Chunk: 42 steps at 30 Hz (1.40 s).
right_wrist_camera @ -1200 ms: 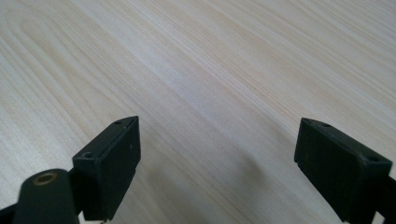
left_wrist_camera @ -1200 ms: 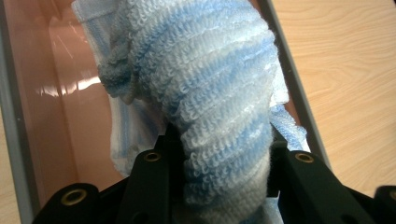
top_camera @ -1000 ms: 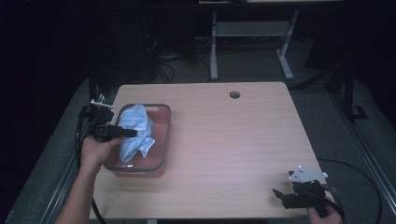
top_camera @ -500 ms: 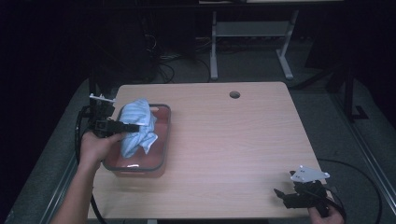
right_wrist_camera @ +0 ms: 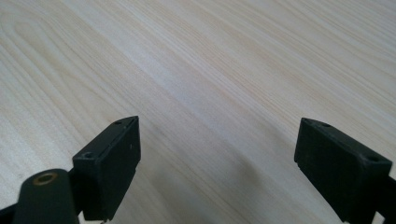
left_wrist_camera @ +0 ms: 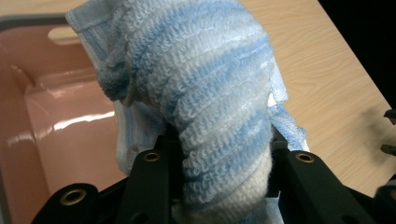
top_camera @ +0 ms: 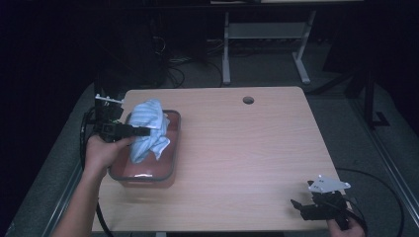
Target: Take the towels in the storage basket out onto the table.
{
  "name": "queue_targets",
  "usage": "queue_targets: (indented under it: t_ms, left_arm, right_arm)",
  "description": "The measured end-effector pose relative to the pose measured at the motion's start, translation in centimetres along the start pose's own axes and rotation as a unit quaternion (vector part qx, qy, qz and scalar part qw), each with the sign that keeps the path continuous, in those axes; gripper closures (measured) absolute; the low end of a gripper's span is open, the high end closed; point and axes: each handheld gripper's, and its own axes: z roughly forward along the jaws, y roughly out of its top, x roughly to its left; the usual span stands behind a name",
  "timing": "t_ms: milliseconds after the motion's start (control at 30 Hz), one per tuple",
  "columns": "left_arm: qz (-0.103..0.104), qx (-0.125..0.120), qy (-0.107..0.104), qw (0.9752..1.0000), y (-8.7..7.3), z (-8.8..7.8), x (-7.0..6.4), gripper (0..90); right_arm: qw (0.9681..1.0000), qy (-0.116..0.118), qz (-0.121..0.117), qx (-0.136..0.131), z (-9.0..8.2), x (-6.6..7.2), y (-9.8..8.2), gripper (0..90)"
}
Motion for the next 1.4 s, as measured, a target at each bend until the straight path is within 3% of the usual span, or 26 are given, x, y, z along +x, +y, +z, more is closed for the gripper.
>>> queue_targets:
  t_ms: [800, 1400]
  left_arm:
    - [0.043, -0.015, -0.048, 0.9978, 2.4, 0.4, -4.3, 64.2]
    - [0.065, -0.005, -0.078, 0.9949, 3.3, 2.5, -7.0, 64.1]
  right_arm:
    - [1.0, -0.002, 0.002, -0.004, -0.1, -0.2, -0.1, 13.9]
    - [1.0, -0.003, 0.005, -0.006, -0.3, -0.3, -0.2, 13.9]
